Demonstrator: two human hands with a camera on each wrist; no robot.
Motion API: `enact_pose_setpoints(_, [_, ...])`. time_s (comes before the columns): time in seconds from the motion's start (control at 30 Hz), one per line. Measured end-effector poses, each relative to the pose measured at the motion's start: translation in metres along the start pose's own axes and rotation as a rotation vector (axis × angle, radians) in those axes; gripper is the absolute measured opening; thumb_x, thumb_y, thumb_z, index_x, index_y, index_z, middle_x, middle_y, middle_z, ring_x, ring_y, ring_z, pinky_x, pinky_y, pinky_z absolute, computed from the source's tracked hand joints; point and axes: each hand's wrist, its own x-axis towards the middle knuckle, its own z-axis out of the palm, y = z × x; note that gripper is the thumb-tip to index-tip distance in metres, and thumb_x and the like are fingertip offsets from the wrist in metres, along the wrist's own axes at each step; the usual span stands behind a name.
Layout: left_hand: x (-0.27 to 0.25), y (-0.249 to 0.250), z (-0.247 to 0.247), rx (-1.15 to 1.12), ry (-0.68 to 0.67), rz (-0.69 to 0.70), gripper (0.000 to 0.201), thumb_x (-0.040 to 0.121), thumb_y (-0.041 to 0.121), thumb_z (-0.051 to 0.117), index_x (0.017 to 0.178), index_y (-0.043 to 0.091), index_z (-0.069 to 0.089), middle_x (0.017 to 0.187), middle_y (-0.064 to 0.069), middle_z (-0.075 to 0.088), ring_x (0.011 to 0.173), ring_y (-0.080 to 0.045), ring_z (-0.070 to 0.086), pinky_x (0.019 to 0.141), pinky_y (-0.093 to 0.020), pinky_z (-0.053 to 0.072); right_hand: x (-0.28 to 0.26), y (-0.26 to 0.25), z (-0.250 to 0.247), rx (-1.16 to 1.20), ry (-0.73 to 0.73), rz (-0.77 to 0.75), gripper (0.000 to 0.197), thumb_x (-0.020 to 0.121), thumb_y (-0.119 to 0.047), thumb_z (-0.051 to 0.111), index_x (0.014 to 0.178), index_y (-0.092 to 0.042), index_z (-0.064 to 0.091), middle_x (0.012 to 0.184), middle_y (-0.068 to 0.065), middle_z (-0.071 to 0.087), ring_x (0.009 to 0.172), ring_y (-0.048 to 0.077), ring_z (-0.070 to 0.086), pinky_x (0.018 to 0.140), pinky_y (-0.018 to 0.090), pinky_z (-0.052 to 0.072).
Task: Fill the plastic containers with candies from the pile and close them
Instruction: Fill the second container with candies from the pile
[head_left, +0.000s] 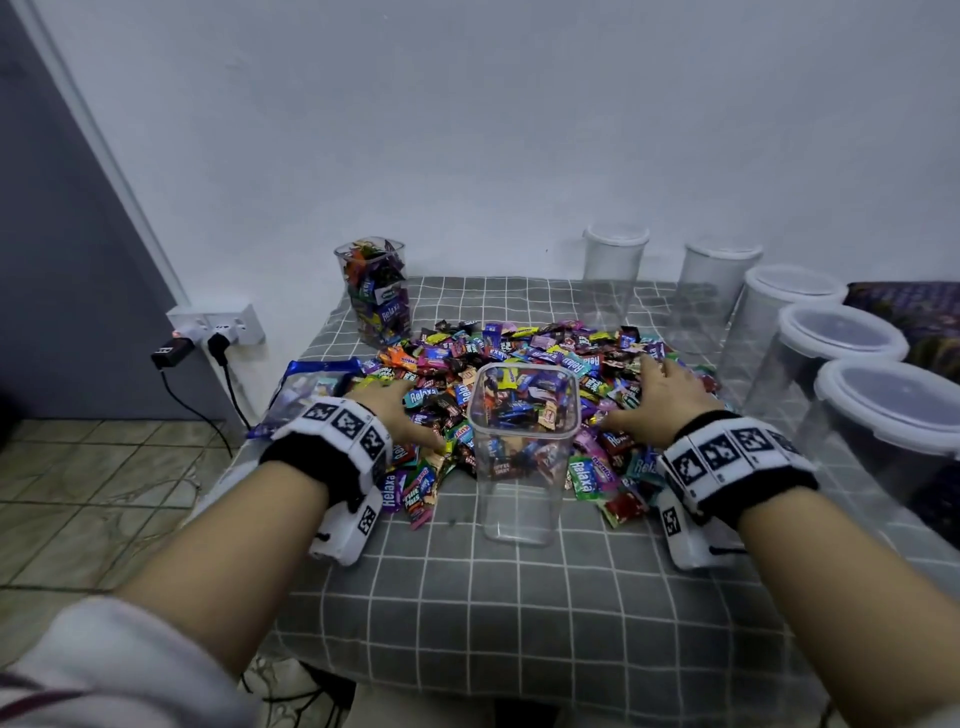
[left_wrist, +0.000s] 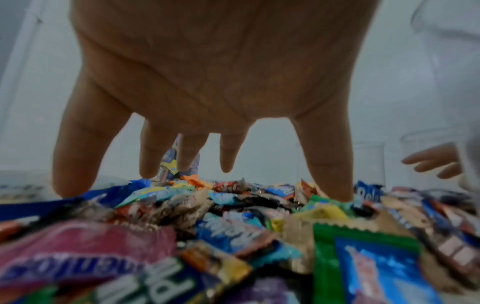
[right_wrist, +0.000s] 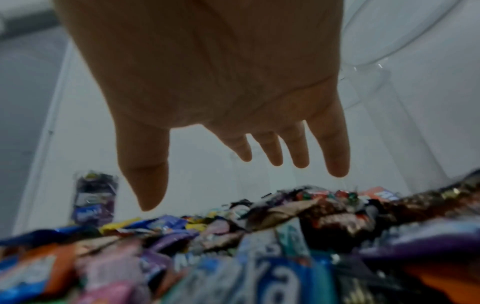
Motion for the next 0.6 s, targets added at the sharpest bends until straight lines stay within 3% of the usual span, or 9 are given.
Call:
enact_pose_setpoints(0.17, [0.020,0.008,0.011,0.030,-0.055,-0.040,0.112,0.069,0.063,0.069,0.151,0.029,0.000,0.157,-0.016,-0.001,0.140,-0.039,0.020,0.109,-0.049,0.032,0.018,-0.004,0.010,-0.105,-0.088,0.106,0.109,0.071,-0.072,0.059,0.151,-0.021,0.003,0.154,0.016,0.019,0.137,0.038,0.028,0.108,0.052,0.033])
enact_pose_setpoints(0.27, [0.025,0.010,0.014,0.083,-0.062,-0.022,0.109,0.070,0.065,0.067,0.150,0.034,-0.001,0.157,-0.017,-0.001,0.138,-0.041,0.024,0.107,-0.049,0.035,0.020,-0.012,0.014,-0.149,-0.145,0.047,0.105,0.073,-0.068,0.060,0.151,-0.024,0.005,0.152,0.015,0.024,0.135,0.036,0.033,0.108,0.049,0.034])
enact_pose_setpoints(0.37, [0.029,0.011,0.016,0.138,-0.040,0.054,0.098,0.070,0.065,0.067,0.148,0.042,0.013,0.154,-0.013,0.018,0.132,-0.036,0.038,0.100,-0.042,0.044,0.020,-0.020,0.019,-0.198,-0.180,-0.076,0.091,0.076,-0.060,0.065,0.147,-0.027,0.020,0.142,0.014,0.037,0.125,0.034,0.044,0.101,0.044,0.042])
enact_pose_setpoints(0.5, [0.027,0.017,0.017,0.113,0.029,0.147,0.065,0.078,0.053,0.065,0.137,0.039,0.042,0.127,-0.001,0.057,0.109,-0.023,0.057,0.084,-0.033,0.051,0.020,-0.025,0.021,-0.229,-0.179,-0.161,0.082,0.078,-0.054,0.067,0.146,-0.036,0.024,0.129,0.012,0.046,0.116,0.032,0.050,0.093,0.041,0.048])
enact_pose_setpoints(0.6, [0.024,0.021,0.016,0.091,0.084,0.151,0.044,0.088,0.032,0.060,0.131,0.034,0.053,0.121,-0.002,0.063,0.108,-0.023,0.058,0.088,-0.032,0.049,0.019,-0.025,0.022,-0.244,-0.136,-0.193,0.068,0.081,-0.043,0.067,0.140,-0.031,0.037,0.123,0.012,0.047,0.113,0.030,0.052,0.091,0.037,0.047])
